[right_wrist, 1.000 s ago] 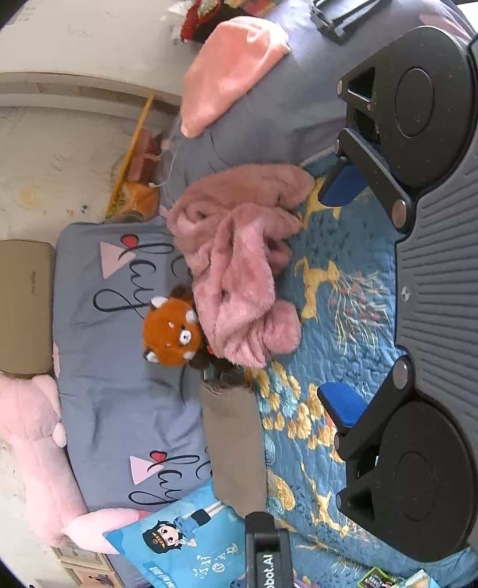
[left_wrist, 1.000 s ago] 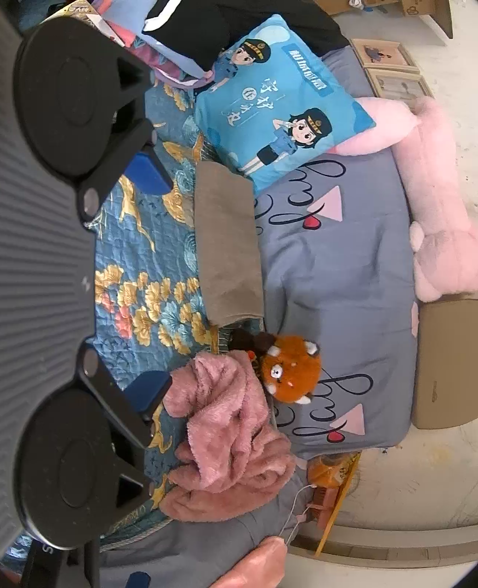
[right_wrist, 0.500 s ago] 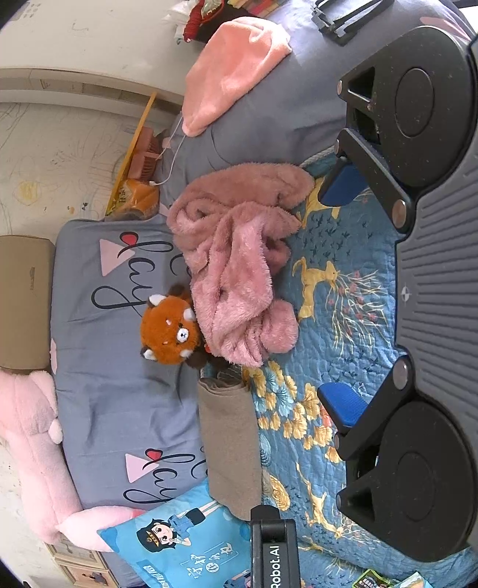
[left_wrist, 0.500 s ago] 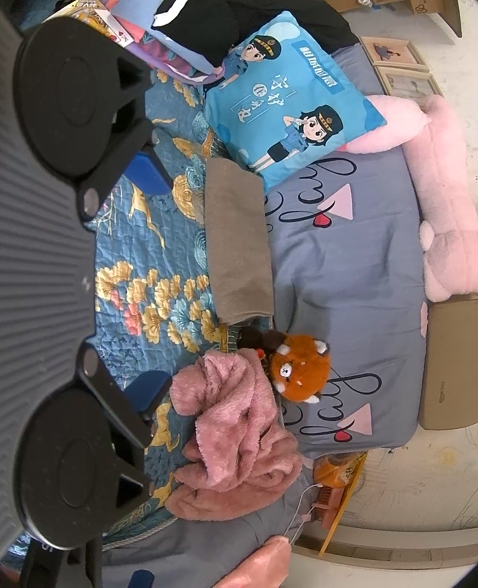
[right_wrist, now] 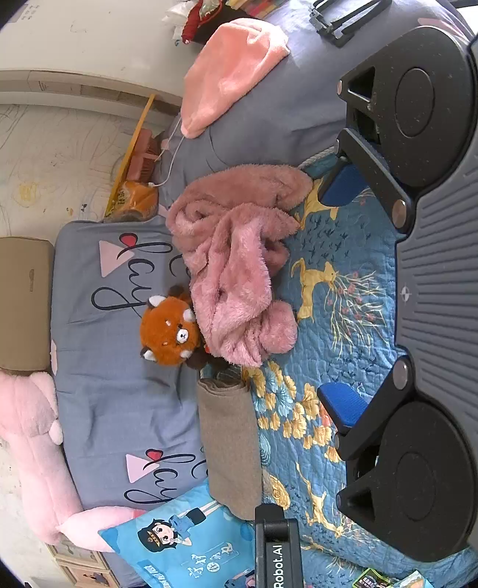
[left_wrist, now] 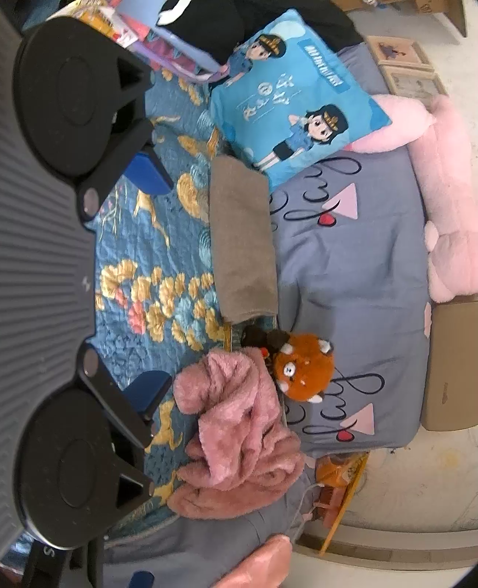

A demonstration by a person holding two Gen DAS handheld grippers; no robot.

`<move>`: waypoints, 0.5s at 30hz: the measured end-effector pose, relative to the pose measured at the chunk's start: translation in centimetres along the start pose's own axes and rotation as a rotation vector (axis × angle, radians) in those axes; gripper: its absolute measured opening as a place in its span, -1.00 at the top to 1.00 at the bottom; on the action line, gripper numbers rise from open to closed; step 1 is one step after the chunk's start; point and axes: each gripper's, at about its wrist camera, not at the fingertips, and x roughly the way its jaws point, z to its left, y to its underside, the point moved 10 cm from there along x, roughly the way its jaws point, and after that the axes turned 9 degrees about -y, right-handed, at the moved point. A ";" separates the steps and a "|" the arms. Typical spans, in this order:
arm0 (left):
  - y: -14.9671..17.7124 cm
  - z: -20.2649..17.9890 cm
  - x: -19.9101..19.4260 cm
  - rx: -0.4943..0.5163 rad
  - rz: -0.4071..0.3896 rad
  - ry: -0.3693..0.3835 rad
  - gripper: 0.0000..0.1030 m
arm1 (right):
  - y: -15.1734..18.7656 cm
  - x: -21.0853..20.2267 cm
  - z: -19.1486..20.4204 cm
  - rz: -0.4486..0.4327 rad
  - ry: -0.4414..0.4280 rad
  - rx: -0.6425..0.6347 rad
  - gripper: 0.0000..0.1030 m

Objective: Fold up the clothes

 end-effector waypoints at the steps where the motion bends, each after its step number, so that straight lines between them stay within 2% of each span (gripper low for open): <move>1: 0.1 0.0 0.0 -0.006 0.006 0.011 -0.99 | 0.0 0.0 0.0 0.000 0.000 0.000 -1.00; 8: 0.4 0.2 0.5 -0.004 0.030 -0.007 -0.99 | 0.1 -0.1 0.1 -0.004 -0.007 0.004 -1.00; 15: 0.3 -0.2 0.2 0.034 0.008 -0.049 -0.99 | 0.0 -0.4 0.1 -0.025 -0.003 0.009 -1.00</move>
